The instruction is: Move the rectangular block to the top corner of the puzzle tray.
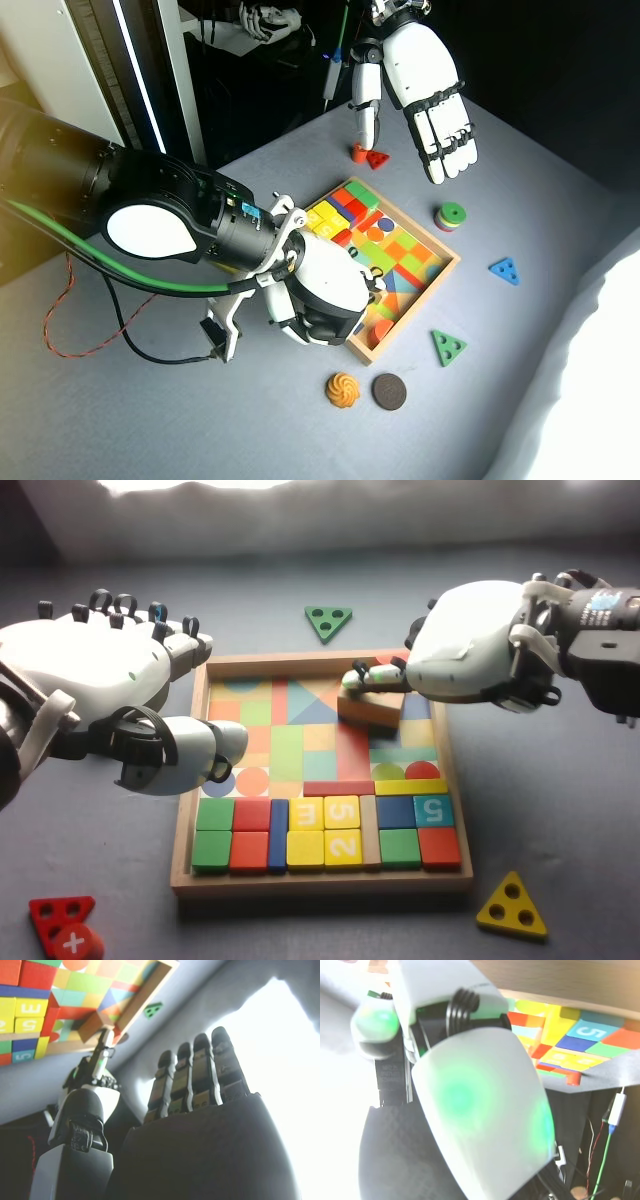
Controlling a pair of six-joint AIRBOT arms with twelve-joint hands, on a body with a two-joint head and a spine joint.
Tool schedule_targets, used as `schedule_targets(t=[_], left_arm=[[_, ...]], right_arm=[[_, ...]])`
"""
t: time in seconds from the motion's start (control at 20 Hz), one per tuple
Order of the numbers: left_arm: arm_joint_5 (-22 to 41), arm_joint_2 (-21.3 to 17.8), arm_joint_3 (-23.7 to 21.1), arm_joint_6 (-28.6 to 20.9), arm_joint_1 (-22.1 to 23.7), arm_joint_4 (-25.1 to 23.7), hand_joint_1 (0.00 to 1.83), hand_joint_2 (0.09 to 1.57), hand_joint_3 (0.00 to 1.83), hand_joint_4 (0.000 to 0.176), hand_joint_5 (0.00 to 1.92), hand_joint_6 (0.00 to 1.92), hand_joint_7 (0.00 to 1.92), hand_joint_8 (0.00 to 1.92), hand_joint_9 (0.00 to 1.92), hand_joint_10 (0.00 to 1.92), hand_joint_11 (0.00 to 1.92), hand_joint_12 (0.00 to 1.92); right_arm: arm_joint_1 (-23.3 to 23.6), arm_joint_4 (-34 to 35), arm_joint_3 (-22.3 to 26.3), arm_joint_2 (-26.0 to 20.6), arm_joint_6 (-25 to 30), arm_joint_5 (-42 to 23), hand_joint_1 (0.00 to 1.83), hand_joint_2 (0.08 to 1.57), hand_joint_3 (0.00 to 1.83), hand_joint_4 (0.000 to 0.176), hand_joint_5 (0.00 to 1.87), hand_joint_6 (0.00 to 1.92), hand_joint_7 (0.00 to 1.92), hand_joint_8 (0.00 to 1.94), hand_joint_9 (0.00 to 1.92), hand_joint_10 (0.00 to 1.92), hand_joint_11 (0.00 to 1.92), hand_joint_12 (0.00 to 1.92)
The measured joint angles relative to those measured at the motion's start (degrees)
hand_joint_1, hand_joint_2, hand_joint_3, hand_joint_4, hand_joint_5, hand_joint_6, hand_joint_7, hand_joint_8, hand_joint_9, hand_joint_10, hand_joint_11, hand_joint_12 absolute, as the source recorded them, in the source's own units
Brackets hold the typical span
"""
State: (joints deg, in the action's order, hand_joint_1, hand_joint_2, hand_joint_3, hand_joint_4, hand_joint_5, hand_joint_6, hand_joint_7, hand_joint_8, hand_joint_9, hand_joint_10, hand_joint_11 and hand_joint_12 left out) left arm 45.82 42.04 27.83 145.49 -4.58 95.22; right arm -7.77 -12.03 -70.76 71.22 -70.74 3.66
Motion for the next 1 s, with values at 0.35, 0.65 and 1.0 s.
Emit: schedule_targets(t=[0.35, 0.65, 1.0], left_arm=[[-0.02, 0.0, 0.02, 0.0, 0.0, -0.02, 0.0, 1.37, 0.0, 0.0, 0.12, 0.02, 0.11, 0.02, 0.03, 0.01, 0.0, 0.0], [0.02, 0.0, 0.02, 0.0, 0.0, 0.0, 0.0, 1.37, 0.0, 0.0, 0.09, 0.0, 0.08, 0.0, 0.01, 0.0, 0.0, 0.0], [-0.07, 0.0, 0.02, 0.0, 0.0, -0.02, 0.0, 1.37, 0.0, 0.0, 0.08, 0.01, 0.09, 0.01, 0.02, 0.01, 0.0, 0.0]], right_arm=[[0.5, 0.04, -2.93, 1.05, -0.55, 0.07, 1.83, 0.84, 0.48, 0.0, 0.13, 0.0, 1.31, 1.94, 1.3, 1.92, 0.73, 1.63], [0.5, 0.37, -5.73, 1.86, -0.79, -0.44, 1.83, 0.88, 0.5, 0.0, 0.14, 0.01, 1.36, 1.94, 1.36, 1.92, 1.21, 1.92], [1.22, 0.26, -6.51, 2.6, -1.05, -0.48, 1.83, 0.85, 0.58, 0.0, 0.18, 0.0, 1.42, 1.94, 1.42, 1.92, 1.36, 1.92]])
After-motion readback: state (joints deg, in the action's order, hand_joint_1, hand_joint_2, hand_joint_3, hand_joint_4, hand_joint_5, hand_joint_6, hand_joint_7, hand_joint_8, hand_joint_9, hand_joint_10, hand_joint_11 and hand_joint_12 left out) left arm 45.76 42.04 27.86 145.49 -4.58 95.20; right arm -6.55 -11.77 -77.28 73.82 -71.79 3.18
